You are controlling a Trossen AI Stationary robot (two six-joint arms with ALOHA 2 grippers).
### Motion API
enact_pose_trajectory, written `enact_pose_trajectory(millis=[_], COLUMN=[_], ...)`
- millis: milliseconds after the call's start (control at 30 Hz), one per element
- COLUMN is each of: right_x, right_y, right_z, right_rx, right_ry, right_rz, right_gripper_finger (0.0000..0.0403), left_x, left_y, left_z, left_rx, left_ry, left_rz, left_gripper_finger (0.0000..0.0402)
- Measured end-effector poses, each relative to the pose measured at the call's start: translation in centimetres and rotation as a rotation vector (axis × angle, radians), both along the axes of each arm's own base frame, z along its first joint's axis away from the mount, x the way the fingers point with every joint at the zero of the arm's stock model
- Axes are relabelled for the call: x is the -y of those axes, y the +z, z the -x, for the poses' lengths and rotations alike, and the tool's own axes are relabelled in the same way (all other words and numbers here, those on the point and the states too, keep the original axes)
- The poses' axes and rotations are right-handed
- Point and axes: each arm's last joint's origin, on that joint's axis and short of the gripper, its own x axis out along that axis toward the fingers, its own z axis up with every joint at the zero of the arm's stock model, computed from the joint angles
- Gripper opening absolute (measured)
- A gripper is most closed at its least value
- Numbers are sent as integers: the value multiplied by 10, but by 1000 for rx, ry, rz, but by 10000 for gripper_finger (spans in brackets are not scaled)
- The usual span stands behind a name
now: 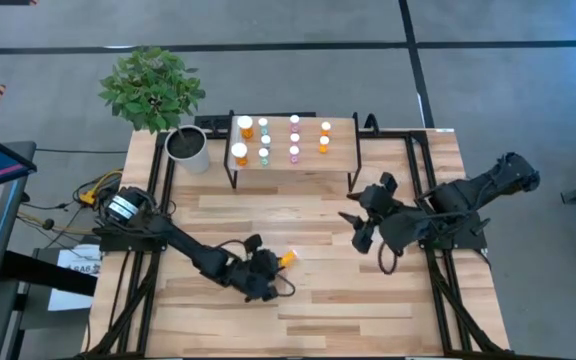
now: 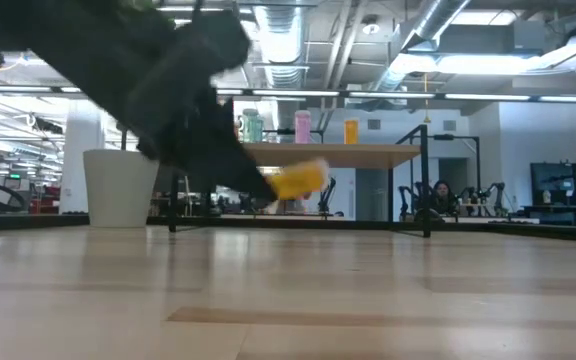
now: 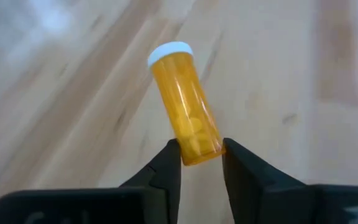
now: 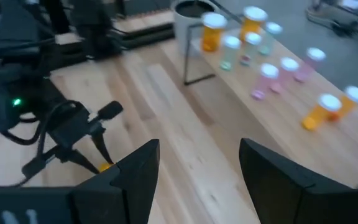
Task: Pick and place medicine bottles onto shelf by color
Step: Put the small orange pill bottle on the shelf aligned with the other small orange pill bottles
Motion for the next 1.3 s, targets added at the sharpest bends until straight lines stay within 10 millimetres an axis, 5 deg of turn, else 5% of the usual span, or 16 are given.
enact_pose_trajectory(millis=[133, 300, 433, 533, 633, 767, 933, 1167, 1300], right_x=[-10, -20, -28, -36, -38, -32, -27, -13, -4], right_y=[3, 3, 0, -17, -44, -77, -104, -103, -115], right_z=[1, 8, 19, 21, 19, 12, -5, 0, 1], right_rx=[24, 30, 73, 64, 25, 37, 224, 671, 752], right_ry=[62, 67, -16, 1, 31, 102, 411, 512, 486], right_rz=[16, 79, 148, 168, 155, 30, -85, 182, 226], right_gripper_finger=[244, 244, 244, 244, 244, 244, 244, 244, 244], left_x=[13, 19, -8, -41, -60, -60, -57, -54, -53], left_y=[15, 43, 45, 36, 37, 52, 69, 97, 101], left_z=[5, 26, 61, 84, 84, 68, 39, 8, 3], left_rx=[100, 450, 768, 883, 875, 946, 943, 935, 915], left_ry=[-76, -257, -454, -366, -309, -398, -463, -509, -525], left_rz=[-69, -99, -8, 38, 34, 40, -14, -77, -88], left_gripper_finger=[73, 94, 100, 99, 97, 96, 96, 96, 96])
